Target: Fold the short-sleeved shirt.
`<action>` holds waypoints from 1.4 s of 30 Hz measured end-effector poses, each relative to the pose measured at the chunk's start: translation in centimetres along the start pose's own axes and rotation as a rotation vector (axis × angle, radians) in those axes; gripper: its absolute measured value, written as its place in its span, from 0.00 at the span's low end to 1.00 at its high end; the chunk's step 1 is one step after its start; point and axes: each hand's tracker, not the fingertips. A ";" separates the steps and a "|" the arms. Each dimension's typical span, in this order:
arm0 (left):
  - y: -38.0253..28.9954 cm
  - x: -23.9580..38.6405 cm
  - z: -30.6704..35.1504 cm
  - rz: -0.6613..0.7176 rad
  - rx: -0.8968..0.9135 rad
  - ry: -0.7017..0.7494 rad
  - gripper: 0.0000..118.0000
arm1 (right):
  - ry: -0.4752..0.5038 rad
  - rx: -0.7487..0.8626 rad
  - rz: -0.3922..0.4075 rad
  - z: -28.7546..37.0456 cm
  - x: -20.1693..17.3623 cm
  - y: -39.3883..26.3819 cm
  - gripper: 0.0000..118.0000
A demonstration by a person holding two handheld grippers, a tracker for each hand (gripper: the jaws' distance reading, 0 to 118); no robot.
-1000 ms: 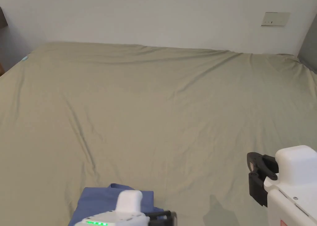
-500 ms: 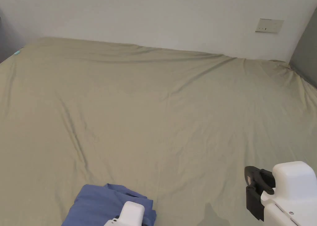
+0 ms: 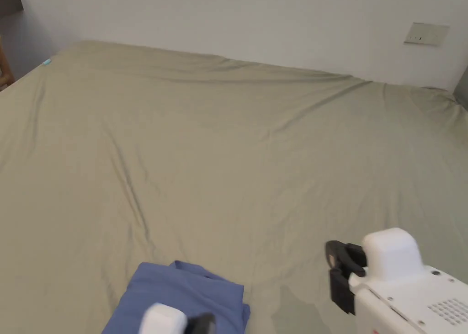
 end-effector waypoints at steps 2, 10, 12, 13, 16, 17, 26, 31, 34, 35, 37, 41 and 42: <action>1.1 -3.3 2.7 0.019 0.054 0.128 0.00 | 0.105 -0.084 0.025 -3.3 -1.8 -0.7 0.01; 2.7 -12.9 4.3 0.184 -0.011 0.205 0.02 | 0.266 -0.601 0.140 -16.8 -9.4 -10.6 0.01; 2.9 -14.2 3.5 0.242 -0.040 0.157 0.22 | 0.240 -0.544 0.113 -16.7 -9.1 -11.5 0.01; 3.1 -15.0 2.8 0.261 -0.098 0.126 0.41 | 0.258 -0.525 0.072 -16.4 -8.7 -10.8 0.01; 3.6 -17.1 0.1 0.334 -0.213 0.011 0.93 | 0.286 -0.562 0.060 -16.9 -7.8 -10.8 0.01; 3.7 -18.0 -1.3 0.387 -0.261 -0.068 0.98 | 0.295 -0.562 0.066 -17.1 -7.8 -10.9 0.01; -0.6 -21.2 -12.3 0.878 -0.552 -0.462 0.62 | 0.339 -0.528 0.019 -16.6 -6.6 -11.8 0.01; -1.3 -18.8 -12.4 0.784 -0.507 -0.324 0.23 | 0.349 -0.525 -0.005 -16.7 -6.3 -12.0 0.01; 1.0 -15.9 -10.6 0.454 -0.499 -0.147 0.23 | 0.355 -0.522 -0.018 -16.2 -5.9 -11.4 0.01; 1.5 -14.7 -10.1 0.367 -0.497 -0.087 0.23 | 0.350 -0.517 -0.036 -15.9 -5.8 -11.1 0.01; 2.3 -12.4 -8.8 0.247 -0.480 0.005 0.23 | 0.290 -0.422 -0.046 -14.2 -5.1 -9.7 0.01; 3.0 -10.1 -6.2 0.176 -0.433 0.051 0.23 | 0.154 -0.237 -0.034 -10.1 -3.2 -5.1 0.01; 3.2 -9.8 -5.6 0.174 -0.422 0.059 0.23 | 0.110 -0.194 -0.018 -9.2 -2.7 -3.7 0.01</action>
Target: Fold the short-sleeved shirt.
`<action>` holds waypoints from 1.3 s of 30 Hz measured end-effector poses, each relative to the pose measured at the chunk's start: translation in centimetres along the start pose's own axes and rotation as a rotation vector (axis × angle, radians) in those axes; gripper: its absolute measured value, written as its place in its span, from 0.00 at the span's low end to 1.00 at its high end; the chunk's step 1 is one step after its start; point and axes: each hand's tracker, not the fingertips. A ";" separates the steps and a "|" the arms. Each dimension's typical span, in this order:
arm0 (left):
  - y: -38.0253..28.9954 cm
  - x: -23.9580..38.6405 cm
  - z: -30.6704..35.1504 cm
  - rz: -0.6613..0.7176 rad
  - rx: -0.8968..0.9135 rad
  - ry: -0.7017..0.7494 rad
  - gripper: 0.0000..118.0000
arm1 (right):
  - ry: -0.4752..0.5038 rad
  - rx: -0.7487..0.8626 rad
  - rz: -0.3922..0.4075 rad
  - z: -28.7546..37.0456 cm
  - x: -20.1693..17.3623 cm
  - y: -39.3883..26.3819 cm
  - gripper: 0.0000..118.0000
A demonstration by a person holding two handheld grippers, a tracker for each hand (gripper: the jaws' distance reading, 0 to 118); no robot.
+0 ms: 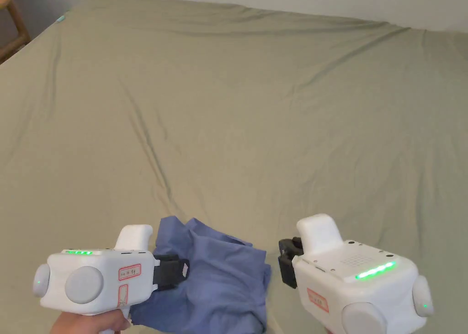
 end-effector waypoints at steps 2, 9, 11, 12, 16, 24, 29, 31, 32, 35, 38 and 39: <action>0.0 0.6 0.9 -0.029 0.006 0.080 0.23 | -0.073 0.084 0.032 2.4 0.1 1.8 0.01; 0.3 -1.6 2.7 -0.052 0.027 0.253 0.23 | -0.231 0.295 0.109 7.8 -2.7 5.8 0.01; 0.5 -2.6 2.9 -0.114 0.029 0.352 0.23 | -0.251 0.320 0.122 8.3 -3.8 6.2 0.01; 0.6 -3.3 3.0 -0.148 0.023 0.406 0.23 | -0.257 0.330 0.129 8.3 -4.3 6.5 0.01; 1.2 -7.0 3.9 -0.194 0.014 0.501 0.23 | -0.271 0.370 0.135 8.4 -5.7 7.1 0.01; 3.9 -18.2 6.6 -0.269 -0.005 0.789 0.23 | -0.291 0.370 0.168 6.7 -7.3 7.6 0.01; 5.4 -26.5 9.1 -0.202 -0.022 0.945 0.23 | -0.299 0.320 0.170 4.3 -7.5 7.9 0.01; 5.9 -29.2 9.7 -0.185 -0.033 0.986 0.23 | -0.305 0.289 0.170 3.2 -7.6 8.1 0.01; 6.0 -30.1 9.7 -0.208 -0.049 1.019 0.23 | -0.304 0.279 0.169 2.9 -7.8 8.1 0.01; 6.2 -31.6 9.6 -0.222 -0.065 1.054 0.23 | -0.302 0.260 0.164 2.0 -7.9 8.2 0.01; 6.7 -31.7 9.9 -0.174 -0.059 1.014 0.46 | -0.301 0.241 0.161 1.6 -7.7 8.3 0.01; 6.8 -31.1 10.1 -0.174 -0.032 1.081 0.66 | -0.289 0.237 0.144 1.8 -7.4 8.4 0.01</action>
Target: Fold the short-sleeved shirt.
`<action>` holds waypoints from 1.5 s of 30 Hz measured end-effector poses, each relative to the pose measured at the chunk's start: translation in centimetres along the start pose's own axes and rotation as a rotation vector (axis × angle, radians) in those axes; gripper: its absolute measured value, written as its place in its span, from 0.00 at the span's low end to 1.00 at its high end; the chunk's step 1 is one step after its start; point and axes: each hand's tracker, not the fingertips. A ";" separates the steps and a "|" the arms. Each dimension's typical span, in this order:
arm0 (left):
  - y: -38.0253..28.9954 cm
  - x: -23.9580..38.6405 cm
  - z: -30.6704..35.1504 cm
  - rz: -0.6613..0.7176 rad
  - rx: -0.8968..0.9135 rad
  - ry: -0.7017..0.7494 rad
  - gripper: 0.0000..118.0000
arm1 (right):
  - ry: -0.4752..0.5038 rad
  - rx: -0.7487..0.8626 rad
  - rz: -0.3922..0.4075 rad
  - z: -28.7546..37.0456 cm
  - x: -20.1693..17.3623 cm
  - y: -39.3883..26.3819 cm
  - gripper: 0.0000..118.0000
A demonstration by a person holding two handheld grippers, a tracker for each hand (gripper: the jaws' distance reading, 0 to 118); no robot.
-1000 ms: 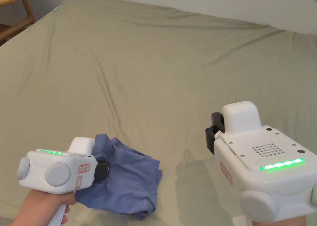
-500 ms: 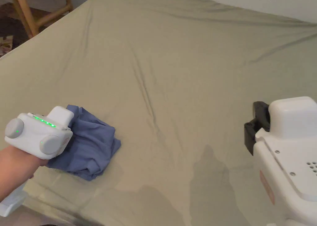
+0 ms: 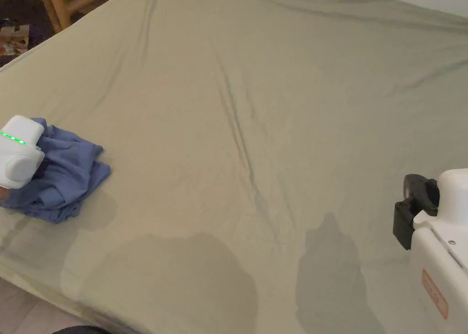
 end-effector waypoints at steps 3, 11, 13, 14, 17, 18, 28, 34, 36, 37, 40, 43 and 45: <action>0.8 -1.5 2.8 0.103 0.102 0.022 0.98 | 0.009 0.000 -0.027 0.7 1.0 0.2 0.01; 3.5 0.3 24.8 0.390 0.634 -0.256 0.98 | -0.047 0.103 -0.018 5.4 4.4 1.2 0.01; 3.3 2.1 31.2 0.435 0.773 -0.324 0.98 | -0.064 0.148 -0.023 7.4 5.3 1.7 0.01; 3.2 3.0 33.7 0.442 0.814 -0.366 0.98 | -0.075 0.172 -0.031 8.4 5.7 1.9 0.01; 3.7 6.6 40.0 0.436 0.821 -0.384 0.97 | -0.101 0.250 -0.039 11.6 6.8 2.5 0.01; 3.8 7.5 41.8 0.417 0.835 -0.415 0.95 | -0.123 0.272 -0.043 12.5 7.1 2.7 0.01; -0.7 13.6 52.4 0.389 1.158 -0.440 0.00 | -0.159 0.387 -0.048 18.8 8.1 2.0 0.01; -1.4 15.1 53.6 0.354 1.159 -0.463 0.00 | -0.183 0.407 -0.061 20.5 8.4 1.0 0.01; -1.6 15.6 53.8 0.358 1.151 -0.481 0.00 | -0.190 0.410 -0.073 20.7 8.6 0.6 0.01; -1.6 15.7 53.8 0.353 1.147 -0.485 0.00 | -0.189 0.408 -0.084 20.7 8.6 0.5 0.01; -1.9 16.4 53.9 0.336 1.146 -0.467 0.00 | -0.202 0.406 -0.098 20.8 8.6 -0.2 0.01; -2.1 16.8 53.8 0.317 1.139 -0.462 0.00 | -0.212 0.392 -0.108 20.4 8.6 -0.8 0.01; -2.1 16.9 53.7 0.309 1.132 -0.466 0.00 | -0.214 0.383 -0.114 20.1 8.7 -1.0 0.01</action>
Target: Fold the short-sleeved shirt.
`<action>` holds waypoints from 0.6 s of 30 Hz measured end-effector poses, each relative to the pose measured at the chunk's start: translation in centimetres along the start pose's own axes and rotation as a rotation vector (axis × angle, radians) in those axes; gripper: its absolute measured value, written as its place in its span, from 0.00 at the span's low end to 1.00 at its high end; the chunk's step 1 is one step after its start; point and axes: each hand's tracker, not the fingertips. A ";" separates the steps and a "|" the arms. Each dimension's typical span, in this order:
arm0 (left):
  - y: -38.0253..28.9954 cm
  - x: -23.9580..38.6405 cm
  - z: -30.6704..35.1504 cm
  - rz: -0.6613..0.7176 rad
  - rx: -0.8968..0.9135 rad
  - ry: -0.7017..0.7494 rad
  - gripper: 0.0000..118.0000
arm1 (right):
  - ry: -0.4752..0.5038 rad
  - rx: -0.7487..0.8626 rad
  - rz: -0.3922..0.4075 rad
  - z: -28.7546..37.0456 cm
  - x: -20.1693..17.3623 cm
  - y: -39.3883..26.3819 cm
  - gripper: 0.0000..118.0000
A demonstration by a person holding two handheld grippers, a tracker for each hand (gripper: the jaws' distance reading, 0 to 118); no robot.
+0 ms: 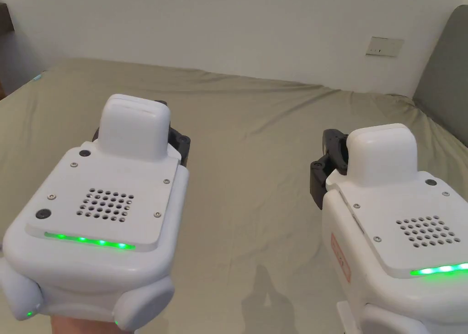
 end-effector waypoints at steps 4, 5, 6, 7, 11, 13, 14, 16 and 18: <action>-0.1 0.2 -0.1 -0.010 -0.010 -0.006 0.00 | -0.008 0.005 -0.004 -0.1 -0.1 -0.2 0.01; -0.1 0.2 -0.2 -0.012 -0.011 -0.008 0.00 | -0.009 0.007 -0.004 -0.1 -0.2 -0.2 0.01; -0.1 0.3 -0.2 -0.016 -0.012 -0.009 0.00 | -0.012 0.008 -0.002 -0.2 -0.3 -0.2 0.01; 0.0 0.3 -0.2 -0.019 -0.013 -0.008 0.00 | -0.013 0.009 -0.001 -0.2 -0.3 -0.2 0.01; 0.3 0.3 -0.1 -0.016 -0.003 -0.005 0.00 | -0.012 0.007 0.003 -0.2 -0.4 -0.1 0.01; 0.4 0.3 -0.1 -0.012 0.003 -0.005 0.00 | -0.016 0.012 0.001 0.0 -0.4 0.0 0.01; 0.5 0.3 -0.1 -0.015 0.003 -0.005 0.00 | -0.016 0.015 -0.002 0.1 -0.4 0.0 0.01; 0.5 0.5 0.0 -0.026 0.005 -0.005 0.00 | -0.017 0.021 -0.011 0.2 -0.4 0.1 0.01; 0.5 0.6 0.1 -0.035 0.007 -0.005 0.00 | -0.013 0.024 -0.010 0.2 -0.4 0.2 0.01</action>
